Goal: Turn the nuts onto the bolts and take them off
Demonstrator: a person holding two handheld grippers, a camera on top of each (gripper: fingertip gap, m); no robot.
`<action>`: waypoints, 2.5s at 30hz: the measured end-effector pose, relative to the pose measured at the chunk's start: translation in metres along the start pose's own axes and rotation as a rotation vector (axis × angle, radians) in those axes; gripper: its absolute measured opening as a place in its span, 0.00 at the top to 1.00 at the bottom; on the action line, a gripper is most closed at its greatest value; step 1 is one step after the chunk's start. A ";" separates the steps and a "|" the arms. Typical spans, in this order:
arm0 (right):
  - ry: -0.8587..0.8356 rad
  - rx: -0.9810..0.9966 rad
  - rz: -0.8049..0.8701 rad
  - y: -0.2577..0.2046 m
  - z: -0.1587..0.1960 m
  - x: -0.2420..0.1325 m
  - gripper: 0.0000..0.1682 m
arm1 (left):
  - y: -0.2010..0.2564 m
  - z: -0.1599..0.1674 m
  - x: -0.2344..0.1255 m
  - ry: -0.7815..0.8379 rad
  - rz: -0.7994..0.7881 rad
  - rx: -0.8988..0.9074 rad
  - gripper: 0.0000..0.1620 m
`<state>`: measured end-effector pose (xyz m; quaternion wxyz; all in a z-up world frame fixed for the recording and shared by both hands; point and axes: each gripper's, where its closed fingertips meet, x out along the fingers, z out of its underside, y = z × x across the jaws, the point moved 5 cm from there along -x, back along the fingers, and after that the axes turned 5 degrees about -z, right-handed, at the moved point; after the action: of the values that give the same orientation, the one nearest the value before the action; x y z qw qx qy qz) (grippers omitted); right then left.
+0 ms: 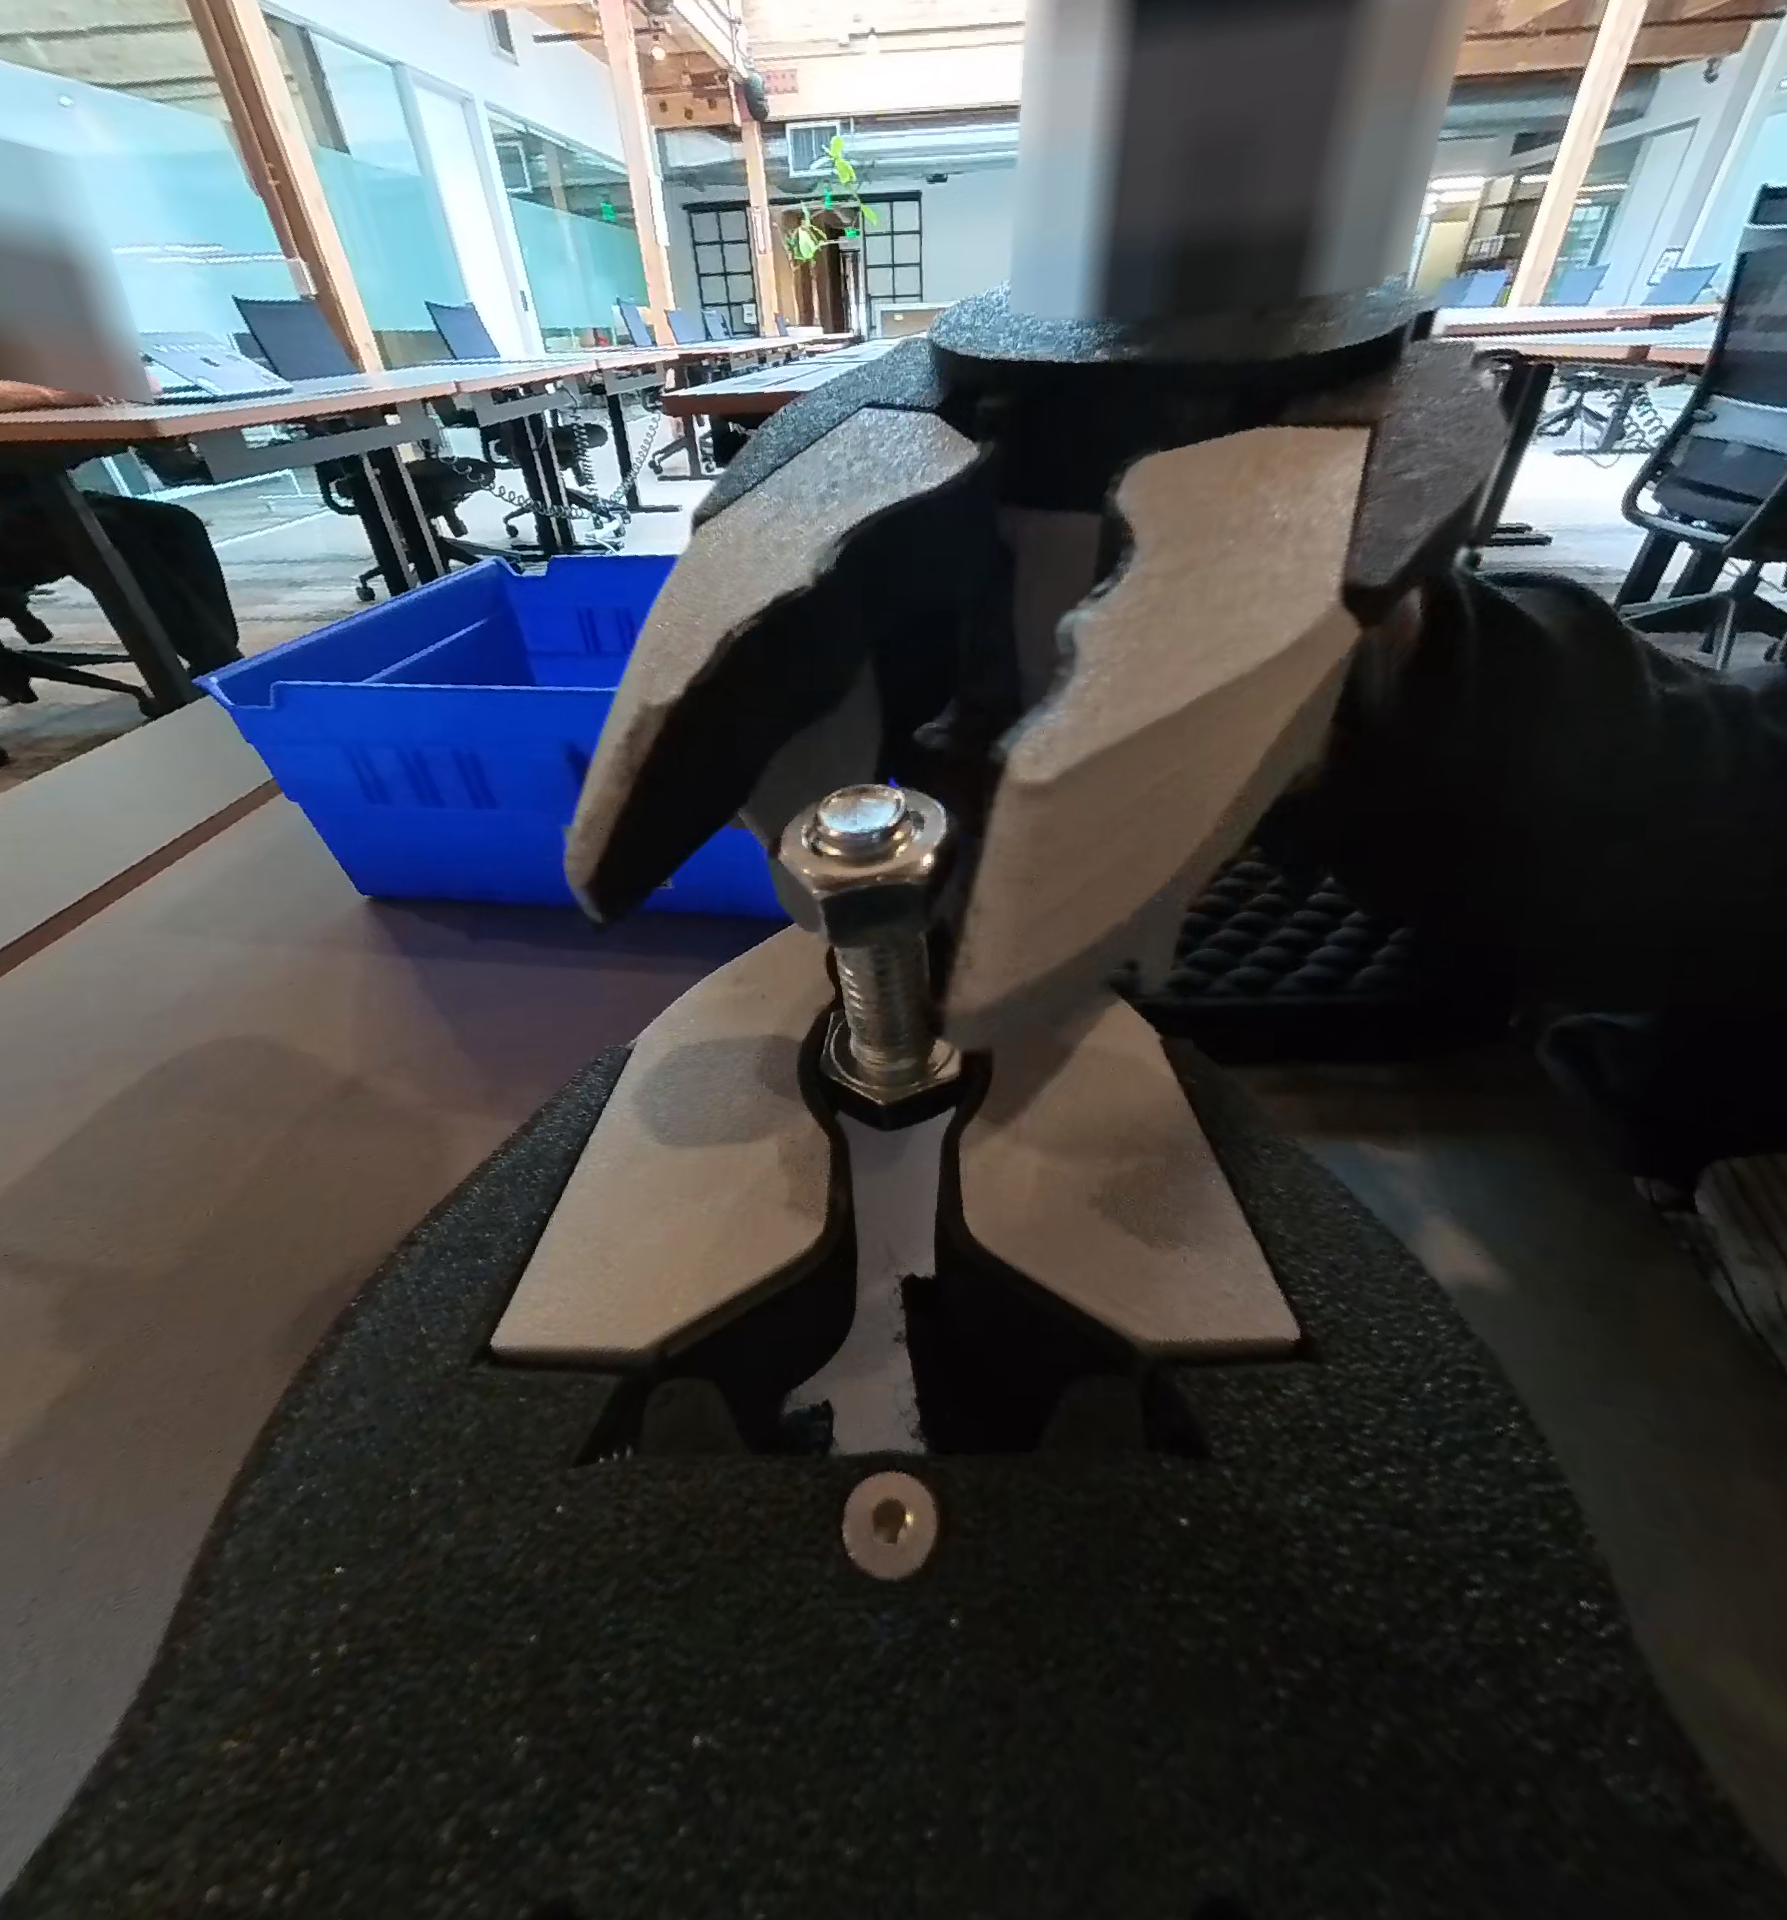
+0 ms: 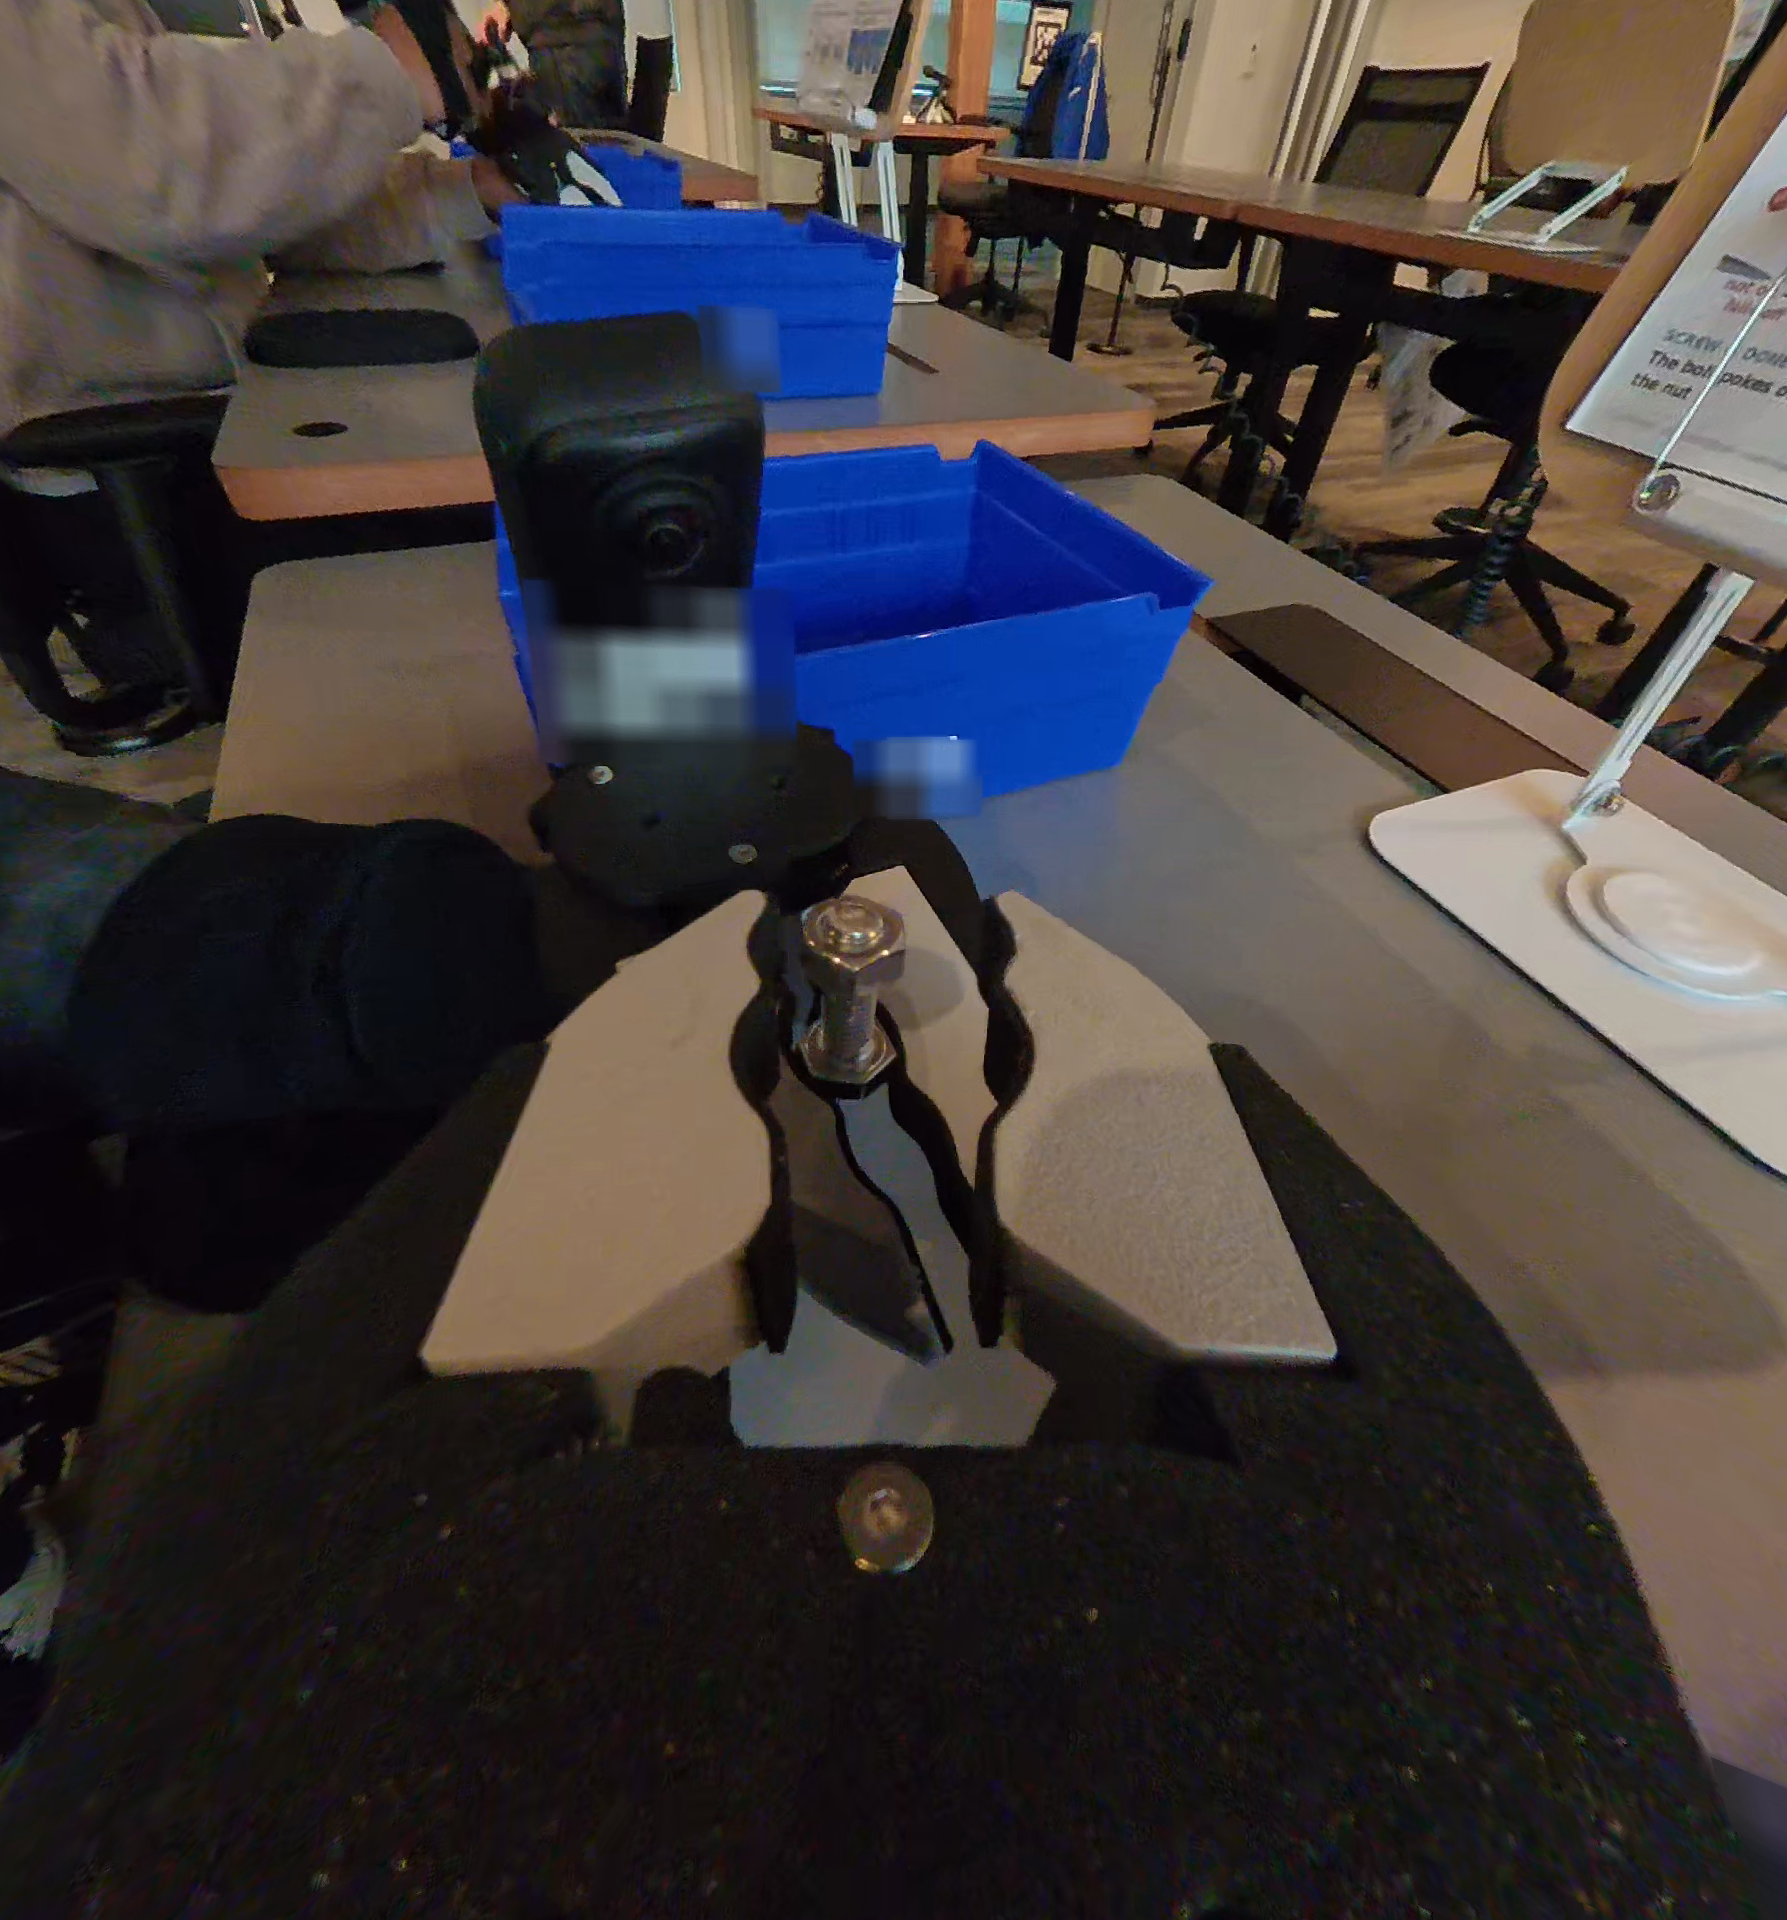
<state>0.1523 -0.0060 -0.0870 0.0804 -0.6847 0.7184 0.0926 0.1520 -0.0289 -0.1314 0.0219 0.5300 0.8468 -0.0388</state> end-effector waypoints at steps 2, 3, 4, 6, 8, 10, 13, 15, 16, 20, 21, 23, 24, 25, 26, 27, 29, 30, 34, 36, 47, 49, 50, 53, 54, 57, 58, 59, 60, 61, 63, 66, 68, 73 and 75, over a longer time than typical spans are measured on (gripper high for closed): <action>0.003 0.002 -0.004 0.001 0.000 -0.005 0.83 | 0.000 0.000 0.000 0.001 -0.001 -0.001 0.93; 0.002 0.006 -0.010 0.000 0.001 -0.009 0.84 | -0.001 0.000 0.000 0.001 -0.002 -0.003 0.93; -0.003 0.007 -0.010 0.000 0.002 -0.013 0.85 | -0.001 0.000 -0.001 0.003 -0.003 -0.006 0.93; -0.006 -0.008 0.010 0.002 0.004 -0.025 0.94 | -0.002 -0.001 -0.001 0.007 -0.005 -0.008 0.93; 0.010 -0.011 0.052 0.007 0.003 -0.035 1.00 | -0.002 -0.001 -0.001 0.008 -0.004 -0.007 0.93; 0.039 0.011 0.040 0.007 0.001 -0.037 0.99 | -0.001 0.000 0.000 0.004 -0.001 -0.006 0.93; 0.029 0.012 0.024 0.004 0.000 -0.026 0.85 | -0.001 0.000 0.000 0.000 -0.001 -0.003 0.93; 0.016 0.007 0.025 0.003 0.000 -0.016 0.77 | -0.001 0.001 0.000 -0.004 -0.002 -0.001 0.93; 0.010 0.007 0.021 0.002 0.000 -0.011 0.75 | -0.001 0.001 0.000 -0.004 -0.002 -0.001 0.93; 0.013 0.014 0.018 0.000 -0.002 0.002 0.74 | 0.000 0.001 0.000 -0.004 0.000 -0.001 0.93; 0.014 0.014 0.022 0.001 -0.002 0.003 0.75 | 0.000 0.001 0.000 -0.003 0.001 -0.001 0.93; 0.011 0.012 0.033 0.003 -0.002 0.002 0.77 | 0.000 0.000 0.000 -0.002 0.001 -0.001 0.93; 0.010 0.009 0.034 0.003 -0.001 0.001 0.78 | -0.001 0.000 0.000 -0.002 0.001 -0.001 0.93; 0.010 0.008 0.029 0.003 -0.001 -0.001 0.79 | -0.001 0.001 0.000 -0.003 0.000 -0.002 0.93; 0.009 0.005 0.024 0.002 -0.001 -0.004 0.80 | -0.001 0.000 0.000 -0.002 0.000 -0.004 0.93; 0.007 -0.002 0.024 0.002 -0.001 -0.007 0.81 | -0.001 0.000 0.000 0.000 0.000 -0.005 0.93; 0.000 -0.020 0.013 0.000 0.001 -0.017 0.86 | -0.002 0.000 -0.001 0.000 -0.002 -0.008 0.93; 0.001 -0.031 0.026 0.001 0.001 -0.023 0.93 | -0.002 0.000 -0.001 0.003 -0.001 -0.008 0.93; 0.055 -0.017 0.059 0.007 -0.004 -0.037 1.00 | -0.001 0.000 0.000 -0.001 0.002 -0.003 0.93; 0.051 -0.012 0.043 0.005 -0.004 -0.033 0.94 | 0.000 0.000 0.000 -0.003 0.002 -0.002 0.93; 0.011 -0.027 0.007 -0.001 -0.002 -0.005 0.85 | -0.001 0.000 -0.001 0.002 -0.001 -0.004 0.93; 0.011 -0.023 0.000 -0.001 -0.002 -0.012 0.87 | -0.001 0.000 -0.001 0.002 -0.002 -0.006 0.93; 0.007 -0.022 -0.001 -0.001 -0.001 -0.016 0.87 | -0.001 0.000 -0.001 0.002 -0.002 -0.006 0.93; 0.012 -0.031 0.065 0.007 0.001 -0.033 0.97 | -0.001 0.000 -0.001 0.003 -0.001 -0.003 0.93; 0.034 -0.024 0.071 0.008 -0.001 -0.037 0.99 | -0.001 0.000 -0.001 0.002 0.001 -0.002 0.93; 0.049 -0.011 0.040 0.005 -0.002 -0.036 0.99 | 0.000 0.000 0.000 -0.001 0.003 0.000 0.93; 0.039 -0.017 0.030 0.003 -0.002 -0.032 0.95 | 0.000 0.000 0.000 -0.001 0.001 -0.001 0.93; 0.029 -0.020 0.014 0.001 -0.001 -0.027 0.88 | -0.001 0.000 0.000 -0.001 0.000 -0.002 0.93; 0.021 -0.020 0.003 -0.001 -0.001 -0.022 0.82 | -0.001 0.000 0.000 -0.001 -0.001 -0.002 0.93; 0.015 -0.020 0.001 -0.002 -0.001 -0.017 0.79 | -0.001 0.000 -0.001 -0.001 -0.001 -0.001 0.93; 0.012 -0.014 0.007 -0.002 -0.001 -0.009 0.77 | 0.000 0.000 0.000 -0.003 0.000 0.001 0.93; 0.019 0.000 0.004 -0.001 -0.002 -0.004 0.78 | 0.000 0.000 0.000 -0.004 0.002 0.002 0.93; 0.017 -0.001 0.013 0.000 -0.001 -0.006 0.81 | 0.000 0.000 0.000 -0.002 0.003 0.002 0.93; 0.005 -0.015 0.021 0.002 0.001 -0.026 0.91 | -0.001 0.000 -0.001 -0.001 0.002 -0.003 0.93; 0.025 -0.019 0.056 0.006 0.001 -0.037 0.96 | 0.000 0.000 -0.001 -0.001 0.001 -0.001 0.93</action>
<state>0.1477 0.0304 -0.0787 0.0621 -0.6662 0.7374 0.0929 0.1518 -0.0296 -0.1313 0.0228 0.5306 0.8464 -0.0387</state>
